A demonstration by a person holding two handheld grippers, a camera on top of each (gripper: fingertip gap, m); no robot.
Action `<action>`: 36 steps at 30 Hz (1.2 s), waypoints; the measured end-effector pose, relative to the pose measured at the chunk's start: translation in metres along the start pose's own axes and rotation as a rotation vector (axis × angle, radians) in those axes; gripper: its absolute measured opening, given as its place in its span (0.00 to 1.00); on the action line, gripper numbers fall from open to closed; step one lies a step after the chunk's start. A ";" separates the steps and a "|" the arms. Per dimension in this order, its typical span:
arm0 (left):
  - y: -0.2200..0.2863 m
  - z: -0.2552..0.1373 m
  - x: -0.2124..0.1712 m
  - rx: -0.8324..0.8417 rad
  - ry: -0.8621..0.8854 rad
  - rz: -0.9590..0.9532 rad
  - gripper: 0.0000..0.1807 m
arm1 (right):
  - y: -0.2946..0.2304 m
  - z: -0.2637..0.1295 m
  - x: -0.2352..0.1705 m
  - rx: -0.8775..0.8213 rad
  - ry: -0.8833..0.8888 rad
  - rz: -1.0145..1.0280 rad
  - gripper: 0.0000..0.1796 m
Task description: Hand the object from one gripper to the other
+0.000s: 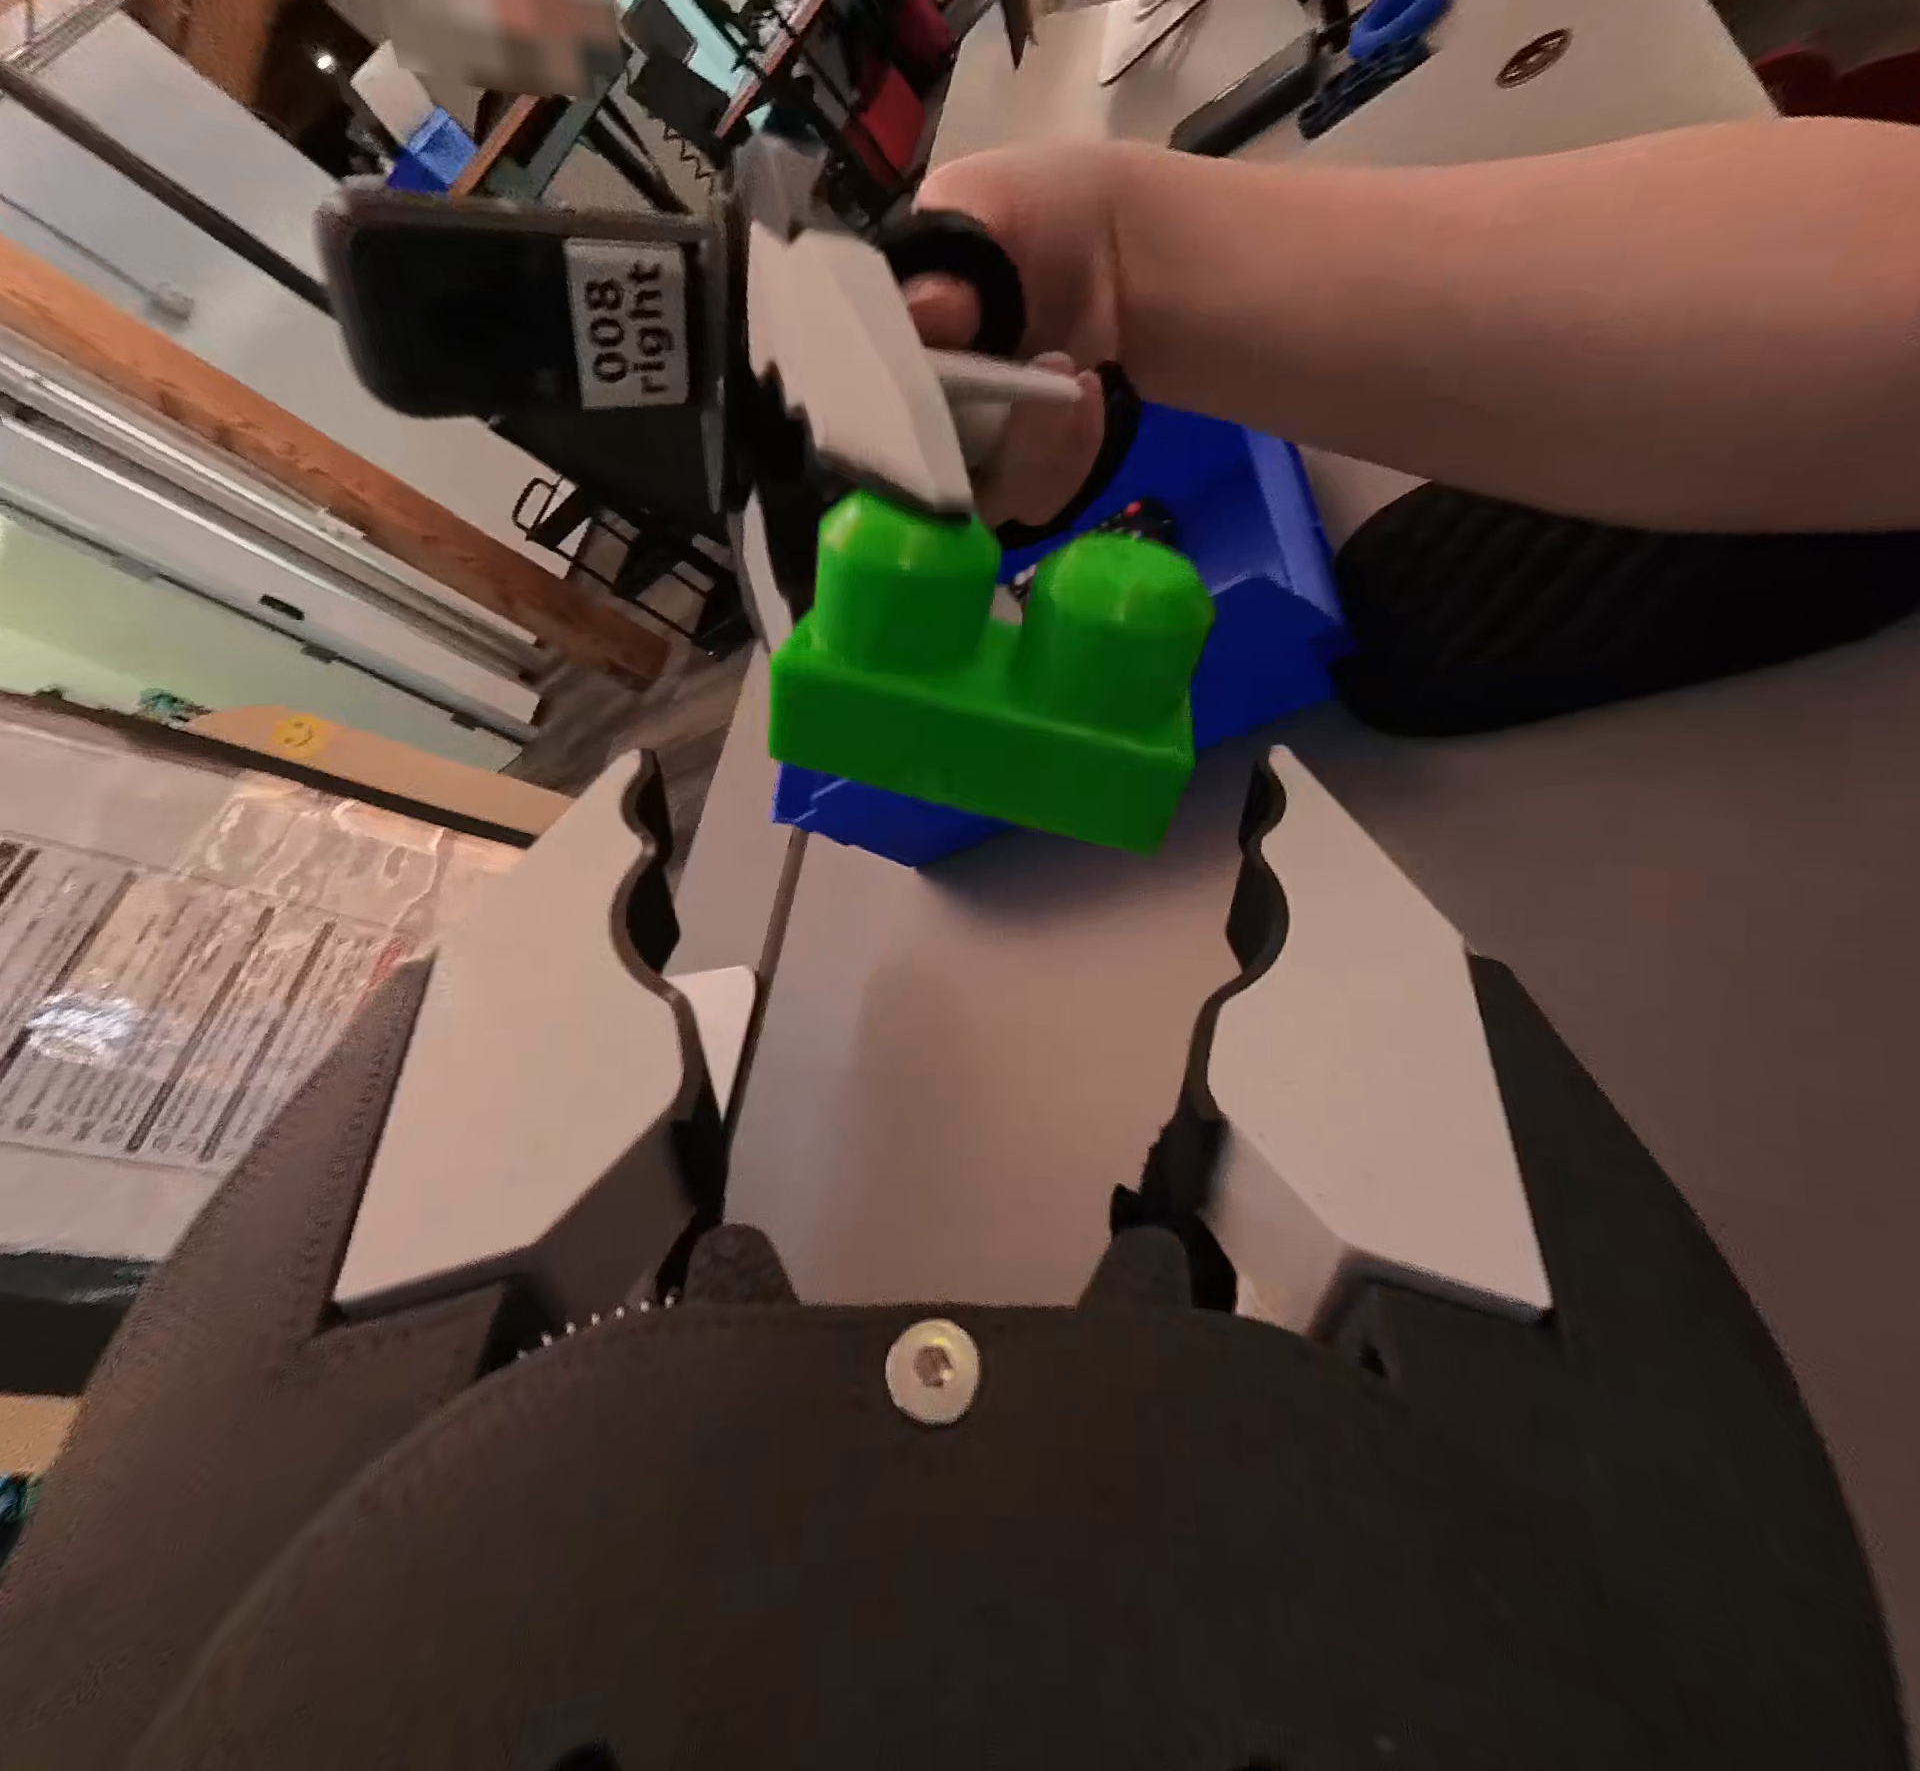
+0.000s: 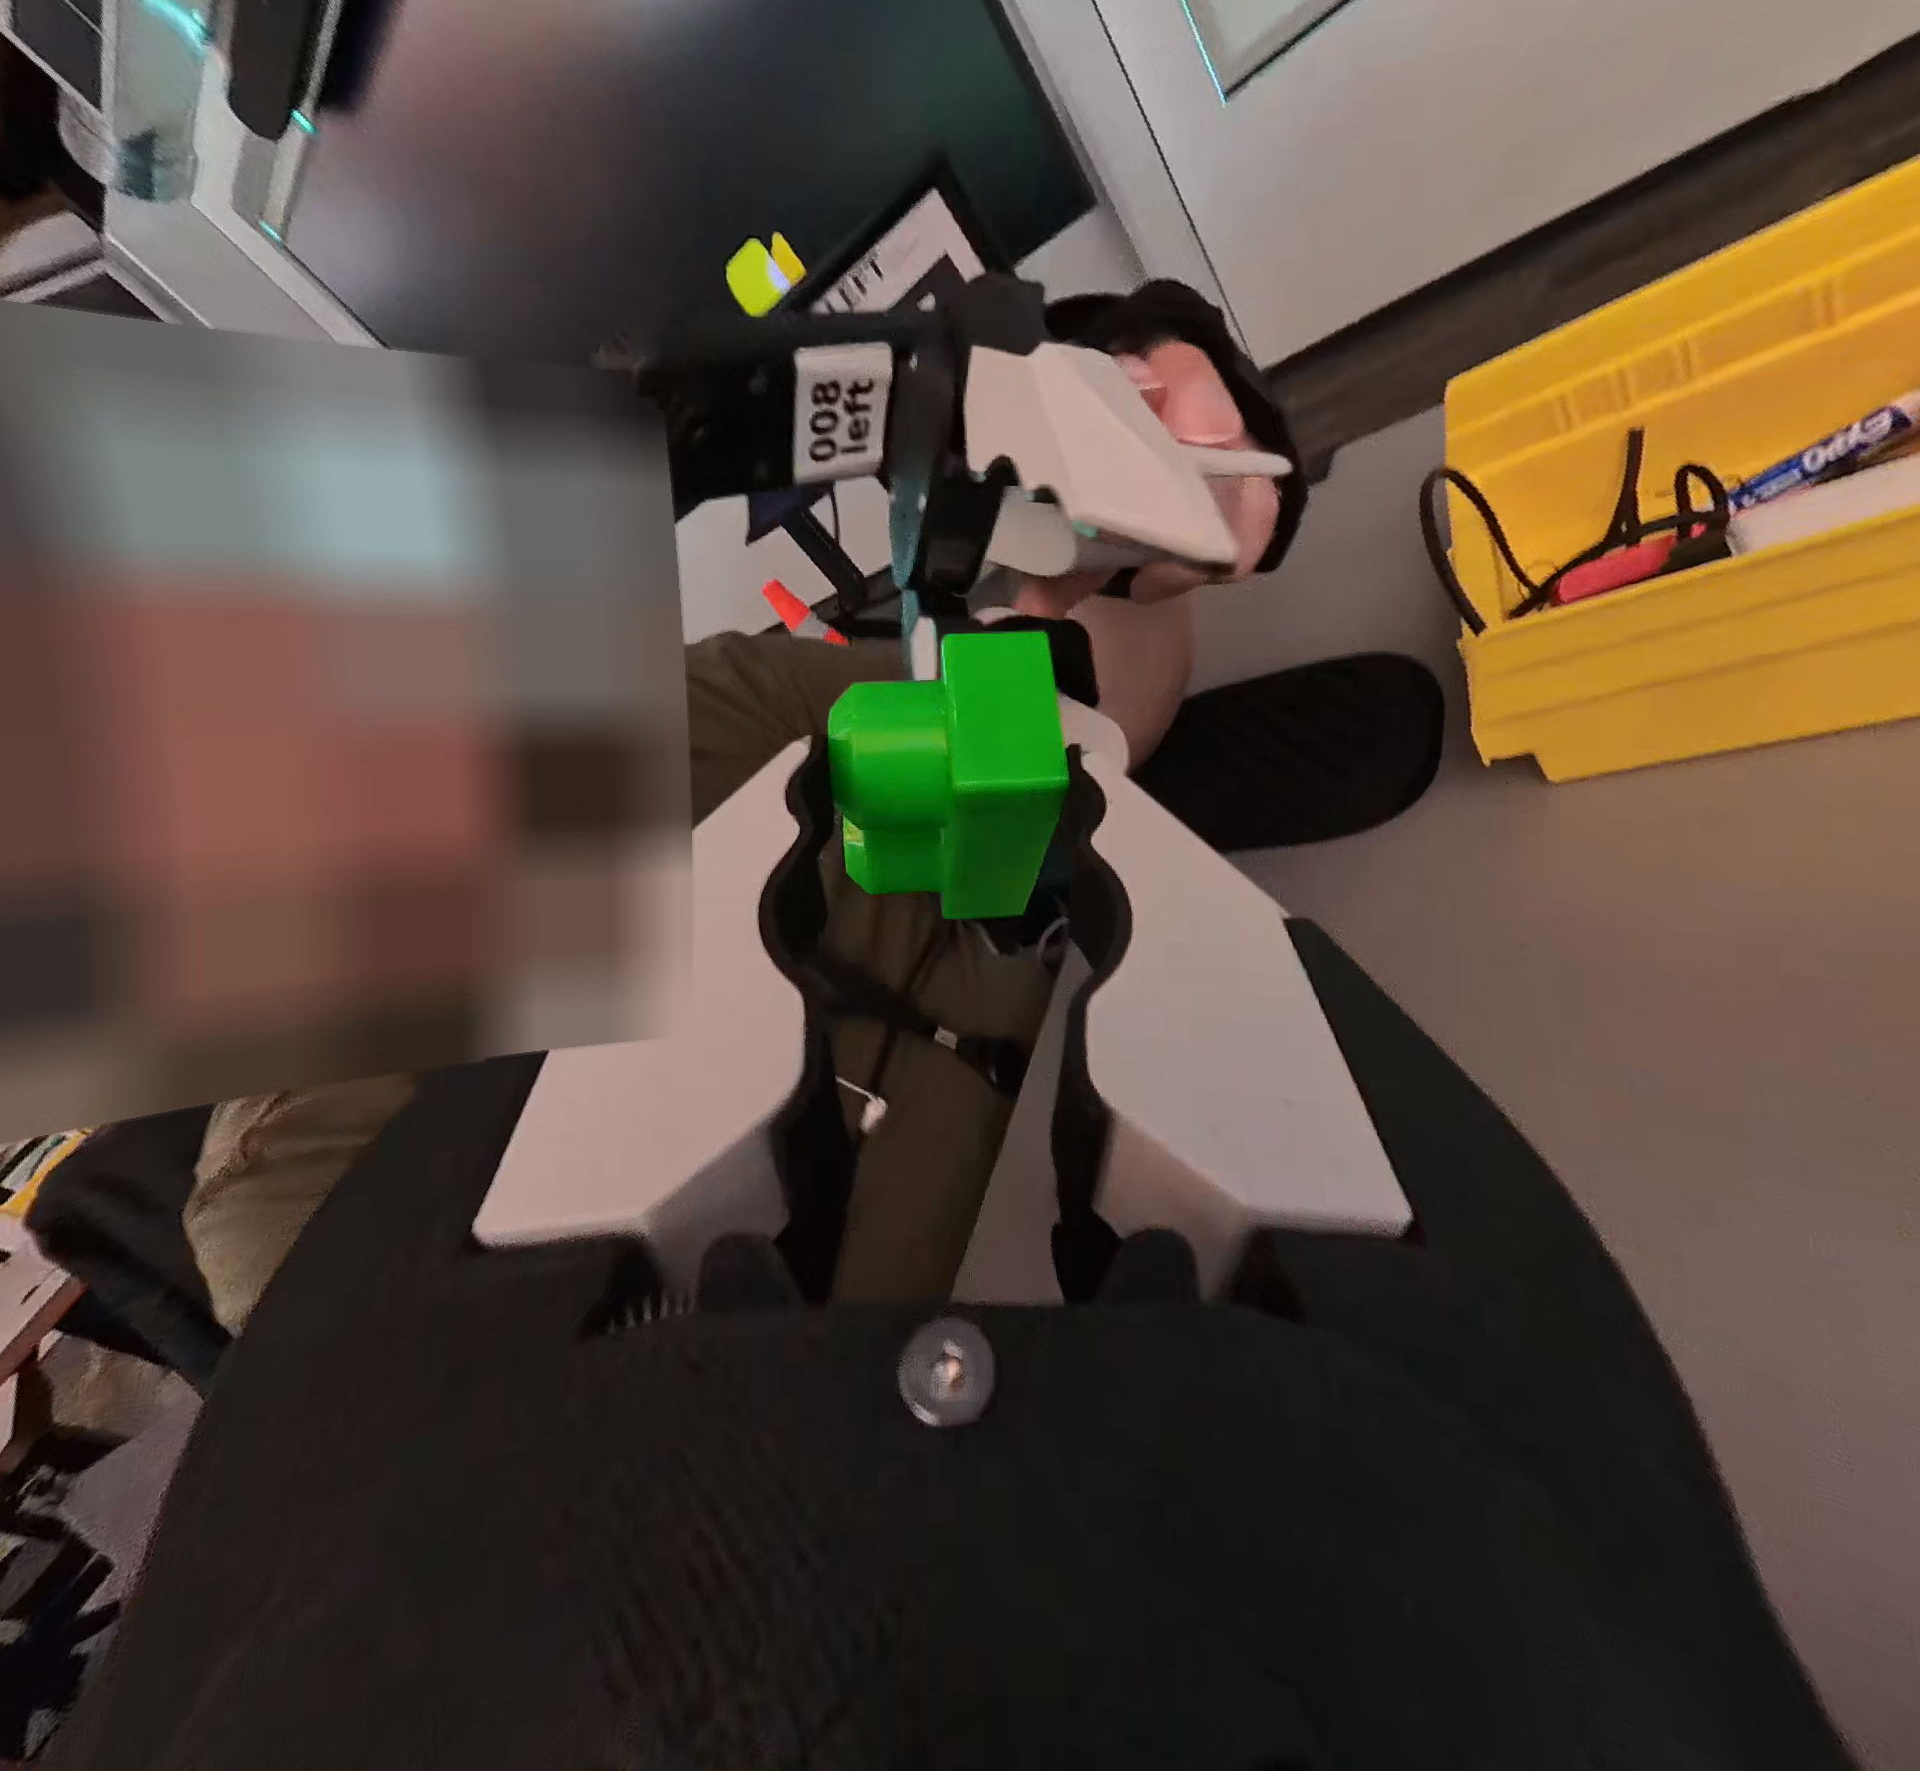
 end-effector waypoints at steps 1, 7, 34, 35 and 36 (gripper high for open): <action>0.002 0.002 0.001 -0.012 0.009 -0.002 0.60 | 0.002 0.000 -0.003 -0.015 -0.021 -0.002 0.24; 0.011 0.007 0.002 -0.011 0.049 0.132 0.41 | 0.006 0.007 -0.003 -0.001 -0.032 -0.006 0.25; -0.073 -0.041 -0.001 0.841 -0.271 0.572 0.41 | 0.003 0.052 0.054 -0.667 0.337 -1.113 0.31; -0.072 -0.040 -0.002 0.837 -0.278 0.573 0.41 | 0.007 0.056 0.053 -0.687 0.306 -1.096 0.29; -0.072 -0.039 -0.003 0.828 -0.283 0.572 0.41 | 0.011 0.059 0.052 -0.711 0.278 -1.074 0.26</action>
Point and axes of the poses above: each gripper's, where its closed fingertips meet, z out along the fingers, x out of its top, y = z × x across the jaws, the point moved 6 cm from there along -z, back along the fingers, and after that the axes turned 10 degrees about y, right-handed, at the moved point
